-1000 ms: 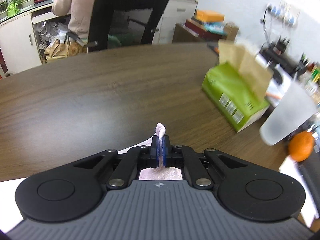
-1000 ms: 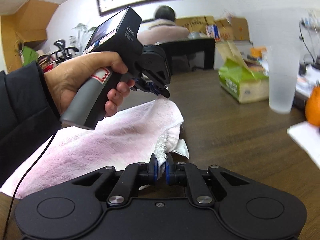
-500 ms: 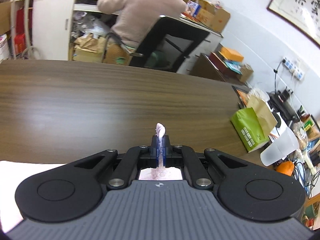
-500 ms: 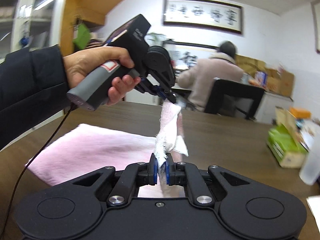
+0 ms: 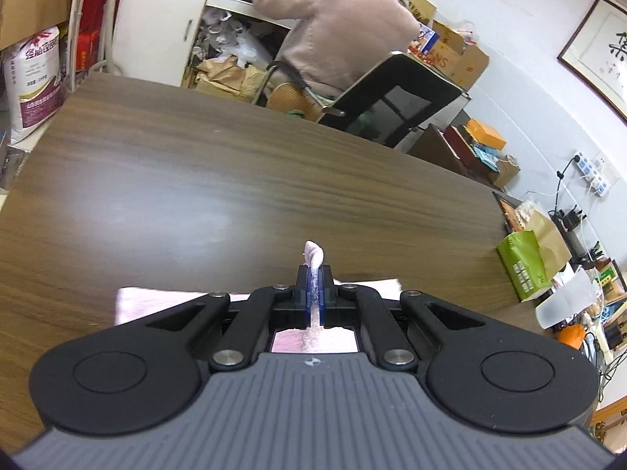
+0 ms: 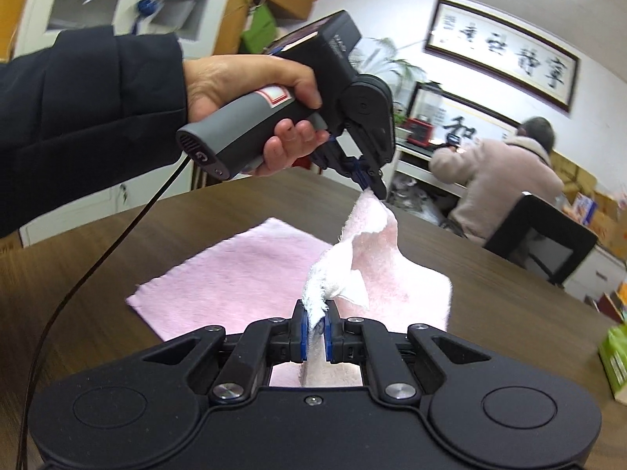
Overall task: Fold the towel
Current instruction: 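Lift the gripped towel edge and carry it over onto the opposite edge, then open both grippers to release the folded-over towel edge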
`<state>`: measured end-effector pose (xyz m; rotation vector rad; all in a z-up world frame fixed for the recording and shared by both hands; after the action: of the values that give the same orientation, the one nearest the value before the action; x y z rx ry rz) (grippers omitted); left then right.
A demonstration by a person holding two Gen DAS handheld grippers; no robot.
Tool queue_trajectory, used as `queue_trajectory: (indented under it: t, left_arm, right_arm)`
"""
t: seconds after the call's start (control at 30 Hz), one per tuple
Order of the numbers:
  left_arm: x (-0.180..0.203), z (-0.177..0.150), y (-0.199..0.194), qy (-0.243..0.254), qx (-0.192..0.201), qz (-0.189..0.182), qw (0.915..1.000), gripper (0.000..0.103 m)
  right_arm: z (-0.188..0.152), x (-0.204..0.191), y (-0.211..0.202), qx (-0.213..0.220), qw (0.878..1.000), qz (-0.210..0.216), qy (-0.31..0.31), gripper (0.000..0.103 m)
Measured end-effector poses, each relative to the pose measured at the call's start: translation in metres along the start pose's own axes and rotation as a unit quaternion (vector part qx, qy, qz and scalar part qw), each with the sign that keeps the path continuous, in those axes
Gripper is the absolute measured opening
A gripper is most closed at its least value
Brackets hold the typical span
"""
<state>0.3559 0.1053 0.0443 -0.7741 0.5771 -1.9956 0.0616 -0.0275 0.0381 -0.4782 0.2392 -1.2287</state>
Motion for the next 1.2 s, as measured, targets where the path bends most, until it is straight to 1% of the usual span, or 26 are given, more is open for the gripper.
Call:
queue_trajectory:
  t: [0.1,0.23,0.43,0.63,0.7,0.77,0.9,1.0,1.1,1.13,1.17,1.2]
  left_arm:
    - [-0.016,-0.007,-0.003,0.001,-0.003,0.001,1.0000,0.003]
    - [-0.037,-0.018,-0.007,-0.007,-0.005,0.001,1.0000,0.003]
    - [-0.058,-0.027,-0.010,-0.018,-0.002,-0.005,0.9998,0.003]
    - [-0.078,-0.033,-0.014,-0.029,0.004,-0.015,0.9995,0.003]
    - [-0.084,-0.034,-0.013,-0.039,0.009,-0.013,0.9991,0.003]
    - [-0.090,-0.035,-0.014,-0.043,0.025,-0.021,0.9985,0.003]
    - [-0.090,-0.036,-0.016,-0.023,0.039,-0.020,0.9988,0.003]
    - [-0.094,-0.038,-0.011,-0.020,0.027,-0.011,0.9994,0.003]
    - [-0.101,-0.042,-0.005,-0.033,0.009,-0.008,0.9994,0.004]
    - [-0.102,-0.043,-0.004,-0.036,0.003,-0.009,0.9993,0.004]
    - [-0.104,-0.044,-0.002,-0.040,-0.004,-0.009,0.9992,0.018]
    - [-0.106,-0.046,-0.003,-0.046,-0.011,-0.004,0.9989,0.027]
  right_arm:
    - [0.002,-0.022,0.008,-0.008,1.000,0.003,-0.029,0.007]
    - [0.003,-0.045,0.016,-0.014,0.999,0.010,-0.051,0.007]
    - [-0.001,-0.065,0.023,-0.020,0.997,0.010,-0.076,0.007]
    - [-0.003,-0.085,0.032,-0.028,0.993,0.009,-0.118,0.007]
    - [-0.005,-0.090,0.036,-0.032,0.991,0.012,-0.129,0.007]
    - [-0.006,-0.094,0.039,-0.038,0.990,0.013,-0.135,0.007]
    - [-0.008,-0.101,0.043,-0.046,0.989,0.016,-0.142,0.008]
    - [-0.009,-0.103,0.047,-0.050,0.988,0.018,-0.143,0.008]
    - [-0.009,-0.108,0.049,-0.051,0.987,0.022,-0.149,0.008]
    - [-0.010,-0.109,0.049,-0.052,0.987,0.023,-0.151,0.008]
    - [-0.010,-0.110,0.049,-0.053,0.987,0.024,-0.153,0.008]
    - [-0.011,-0.112,0.050,-0.055,0.986,0.025,-0.157,0.008]
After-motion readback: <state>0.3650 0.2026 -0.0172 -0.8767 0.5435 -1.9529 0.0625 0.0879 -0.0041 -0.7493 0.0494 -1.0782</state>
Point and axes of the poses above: each gripper's, at about its wrist camera, not at the fingertips, and y roughly the way its jaws point, x to its right, z to its top, the point moved 1 cm from there along y, roughly the way its jaws point, and after that the axes turned 12 degrees about y, right-handed, at the moved point
